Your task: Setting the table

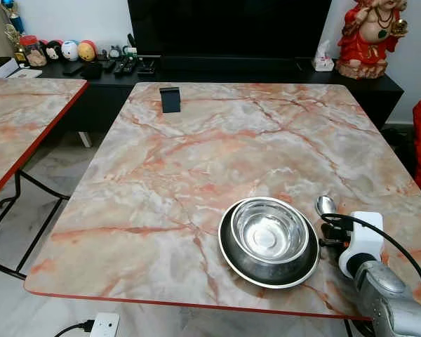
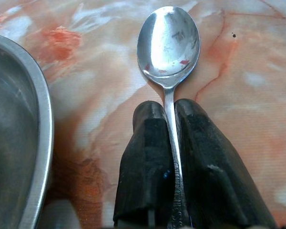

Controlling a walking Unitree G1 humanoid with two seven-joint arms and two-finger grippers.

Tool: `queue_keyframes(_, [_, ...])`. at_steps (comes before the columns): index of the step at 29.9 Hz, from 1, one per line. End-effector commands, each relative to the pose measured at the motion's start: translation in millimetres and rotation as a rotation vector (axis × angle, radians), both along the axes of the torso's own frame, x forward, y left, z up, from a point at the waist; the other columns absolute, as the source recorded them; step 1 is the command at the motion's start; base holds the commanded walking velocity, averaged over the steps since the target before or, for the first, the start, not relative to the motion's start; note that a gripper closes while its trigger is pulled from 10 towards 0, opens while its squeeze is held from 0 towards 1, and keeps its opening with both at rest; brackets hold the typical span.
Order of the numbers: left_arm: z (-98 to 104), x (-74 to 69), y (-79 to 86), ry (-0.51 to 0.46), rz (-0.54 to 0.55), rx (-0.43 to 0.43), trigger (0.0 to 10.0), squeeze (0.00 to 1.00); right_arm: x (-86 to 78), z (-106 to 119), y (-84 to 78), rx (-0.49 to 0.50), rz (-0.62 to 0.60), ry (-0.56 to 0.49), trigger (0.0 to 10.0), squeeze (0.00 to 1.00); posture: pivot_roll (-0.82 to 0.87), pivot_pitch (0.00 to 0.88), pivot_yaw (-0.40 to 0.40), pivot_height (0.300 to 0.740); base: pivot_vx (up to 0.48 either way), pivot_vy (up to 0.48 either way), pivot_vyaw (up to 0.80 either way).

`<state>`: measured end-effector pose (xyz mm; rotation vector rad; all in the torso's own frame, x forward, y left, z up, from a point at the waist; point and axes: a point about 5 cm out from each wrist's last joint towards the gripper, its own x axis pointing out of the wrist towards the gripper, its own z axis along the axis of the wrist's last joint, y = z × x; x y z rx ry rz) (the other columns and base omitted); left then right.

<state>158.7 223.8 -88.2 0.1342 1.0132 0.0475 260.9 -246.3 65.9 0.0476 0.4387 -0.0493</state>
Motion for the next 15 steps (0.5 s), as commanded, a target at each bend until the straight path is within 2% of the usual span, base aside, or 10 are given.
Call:
queue_keyframes(1, [-0.5, -1.0, -0.1, 0.009, -0.030, 0.012, 10.0, 0.00, -0.9, -5.7, 5.0, 0.014, 0.013, 0.027, 10.0, 0.00, -0.03, 0.000, 0.019, 0.731, 0.000, 0.000, 0.00])
queue_keyframes(15, [-1.0, -0.8, -2.5, 0.012, -0.031, 0.012, 10.0, 0.00, 0.0, -5.6, 5.2, 0.011, 0.013, 0.029, 10.0, 0.00, -0.03, 0.000, 0.019, 0.731, 0.000, 0.000, 0.00])
